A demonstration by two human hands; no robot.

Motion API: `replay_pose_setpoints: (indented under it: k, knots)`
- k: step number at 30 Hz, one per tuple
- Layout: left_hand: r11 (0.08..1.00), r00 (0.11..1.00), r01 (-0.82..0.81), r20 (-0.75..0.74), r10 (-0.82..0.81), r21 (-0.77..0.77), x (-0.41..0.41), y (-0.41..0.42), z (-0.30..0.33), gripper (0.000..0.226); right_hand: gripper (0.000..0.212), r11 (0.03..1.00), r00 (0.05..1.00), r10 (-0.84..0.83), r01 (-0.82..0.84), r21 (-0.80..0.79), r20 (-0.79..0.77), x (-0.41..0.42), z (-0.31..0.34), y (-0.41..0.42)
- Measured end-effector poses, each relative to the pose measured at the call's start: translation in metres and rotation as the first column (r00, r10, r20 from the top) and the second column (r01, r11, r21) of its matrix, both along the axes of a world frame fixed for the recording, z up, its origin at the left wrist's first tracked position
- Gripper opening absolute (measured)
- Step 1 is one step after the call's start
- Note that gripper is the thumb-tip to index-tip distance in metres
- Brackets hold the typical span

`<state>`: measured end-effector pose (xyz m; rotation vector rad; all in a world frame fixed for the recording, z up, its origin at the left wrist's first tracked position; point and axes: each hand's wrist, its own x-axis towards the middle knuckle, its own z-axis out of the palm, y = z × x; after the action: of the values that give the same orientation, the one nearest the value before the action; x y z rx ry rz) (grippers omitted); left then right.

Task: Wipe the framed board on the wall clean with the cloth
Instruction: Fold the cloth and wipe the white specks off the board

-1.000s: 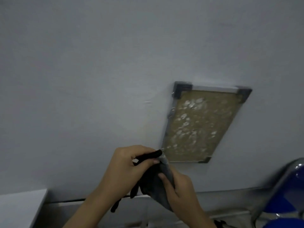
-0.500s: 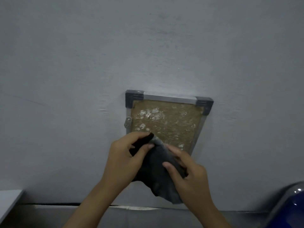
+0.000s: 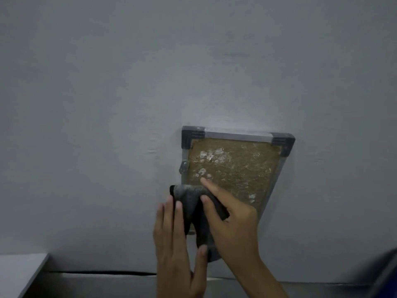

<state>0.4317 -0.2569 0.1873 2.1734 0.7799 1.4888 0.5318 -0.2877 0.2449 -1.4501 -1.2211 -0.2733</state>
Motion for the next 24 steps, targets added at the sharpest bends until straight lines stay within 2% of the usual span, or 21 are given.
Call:
replay_pose_setpoints:
  k: [2, 4, 6, 9, 10, 12, 14, 15, 17, 19, 20, 23, 24]
  knots:
    - [0.977, 1.0, 0.001, -0.016, -0.004, -0.213, -0.001, 0.004, 0.002, 0.08, 0.031, 0.999, 0.999, 0.027, -0.026, -0.034, 0.035, -0.008, -0.001, 0.0]
    - [0.939, 0.999, -0.042, -0.015, 0.039, -0.34, -0.004, 0.009, 0.008, 0.09, 0.032, 0.996, 0.997, 0.059, -0.055, -0.069, 0.057, -0.015, -0.003, -0.002]
    - [0.921, 0.994, -0.107, -0.04, 0.1, -0.375, -0.008, 0.012, 0.015, 0.086, 0.033, 0.991, 0.995, 0.081, -0.074, -0.107, 0.059, -0.019, -0.005, -0.005]
    - [0.942, 0.991, -0.132, -0.078, 0.113, -0.308, -0.008, 0.017, 0.019, 0.06, 0.034, 0.984, 0.994, 0.108, -0.105, -0.145, 0.015, -0.021, -0.005, -0.008]
    - [0.953, 0.996, -0.088, -0.027, 0.083, -0.291, -0.005, 0.017, 0.02, 0.057, 0.033, 0.98, 0.991, 0.13, -0.132, -0.148, -0.024, -0.021, -0.004, -0.009]
    - [0.937, 0.985, 0.035, 0.172, 0.027, -0.348, 0.001, 0.015, 0.021, 0.062, 0.033, 0.969, 0.977, 0.183, -0.198, -0.15, -0.109, -0.018, -0.001, -0.01]
    - [0.893, 0.917, 0.115, 0.393, 0.074, -0.436, 0.005, 0.013, 0.02, 0.074, 0.035, 0.958, 0.964, 0.217, -0.241, -0.155, -0.155, -0.014, 0.002, -0.012]
    - [0.873, 0.863, 0.168, 0.497, 0.094, -0.458, 0.008, 0.012, 0.02, 0.072, 0.036, 0.958, 0.961, 0.224, -0.248, -0.145, -0.163, -0.013, 0.002, -0.013]
    - [0.854, 0.778, 0.218, 0.613, 0.141, -0.472, 0.015, 0.009, 0.017, 0.05, 0.036, 0.961, 0.955, 0.235, -0.257, -0.107, -0.182, -0.013, 0.003, -0.015]
    - [0.855, 0.77, 0.186, 0.613, 0.179, -0.484, 0.025, 0.004, 0.018, 0.024, 0.034, 0.967, 0.954, 0.225, -0.243, -0.073, -0.198, -0.011, 0.002, -0.018]
    - [0.862, 0.788, 0.151, 0.586, 0.191, -0.484, 0.03, 0.0, 0.018, 0.018, 0.033, 0.973, 0.955, 0.206, -0.223, -0.057, -0.211, -0.01, 0.001, -0.019]
    - [0.915, 0.876, 0.043, 0.456, 0.158, -0.4, 0.035, -0.006, 0.017, 0.012, 0.028, 0.98, 0.934, 0.18, -0.198, -0.028, -0.308, -0.002, 0.002, -0.022]
    - [0.914, 0.896, 0.062, 0.426, 0.126, -0.4, 0.034, -0.007, 0.018, 0.01, 0.025, 0.975, 0.918, 0.193, -0.219, -0.036, -0.347, 0.001, 0.003, -0.022]
